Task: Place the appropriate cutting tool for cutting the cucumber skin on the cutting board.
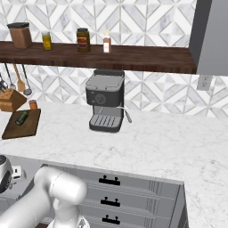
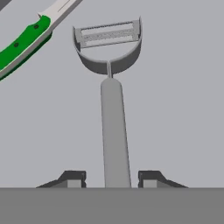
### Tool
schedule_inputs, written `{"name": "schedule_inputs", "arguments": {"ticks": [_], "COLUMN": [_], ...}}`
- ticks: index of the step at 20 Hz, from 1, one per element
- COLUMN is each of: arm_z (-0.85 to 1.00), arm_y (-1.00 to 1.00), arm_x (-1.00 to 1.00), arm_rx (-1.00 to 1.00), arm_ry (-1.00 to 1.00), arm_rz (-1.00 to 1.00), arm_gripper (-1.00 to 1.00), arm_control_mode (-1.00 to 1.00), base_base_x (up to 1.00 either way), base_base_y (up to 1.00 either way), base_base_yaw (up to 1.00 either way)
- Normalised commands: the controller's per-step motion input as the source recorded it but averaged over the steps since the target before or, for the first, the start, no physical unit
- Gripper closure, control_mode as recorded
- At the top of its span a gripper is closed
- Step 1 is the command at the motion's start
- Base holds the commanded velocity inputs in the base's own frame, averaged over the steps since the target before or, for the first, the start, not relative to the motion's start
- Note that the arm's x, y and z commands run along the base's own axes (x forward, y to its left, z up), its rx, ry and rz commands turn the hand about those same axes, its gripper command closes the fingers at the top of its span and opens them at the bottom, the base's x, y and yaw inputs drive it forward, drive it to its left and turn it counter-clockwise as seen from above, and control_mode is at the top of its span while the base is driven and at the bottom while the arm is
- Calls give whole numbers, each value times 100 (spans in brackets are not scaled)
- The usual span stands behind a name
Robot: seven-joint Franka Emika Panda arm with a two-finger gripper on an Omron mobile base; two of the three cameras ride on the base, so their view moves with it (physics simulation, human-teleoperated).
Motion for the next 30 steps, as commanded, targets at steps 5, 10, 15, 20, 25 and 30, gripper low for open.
{"name": "schedule_inputs", "arguments": {"ticks": [5, 10, 15, 20, 25, 30], "arm_z": [-3, -1, 15, 52, 52, 44], "arm_y": [0, 0, 0, 0, 0, -4], "arm_x": [0, 0, -19, -59, -57, -44], "arm_rx": [0, 0, -1, 0, 0, 1], "arm_ry": [0, 3, 0, -12, -17, -9], "arm_rz": [0, 0, 0, 0, 2, 3], "arm_gripper": [100, 100, 100, 100, 100, 100], "arm_control_mode": [-100, -100, -100, -100, -100, -100], "base_base_x": [0, 0, 0, 0, 0, 0], "base_base_y": [0, 0, 0, 0, 0, 0], "base_base_yaw": [0, 0, 0, 0, 0, 0]}}
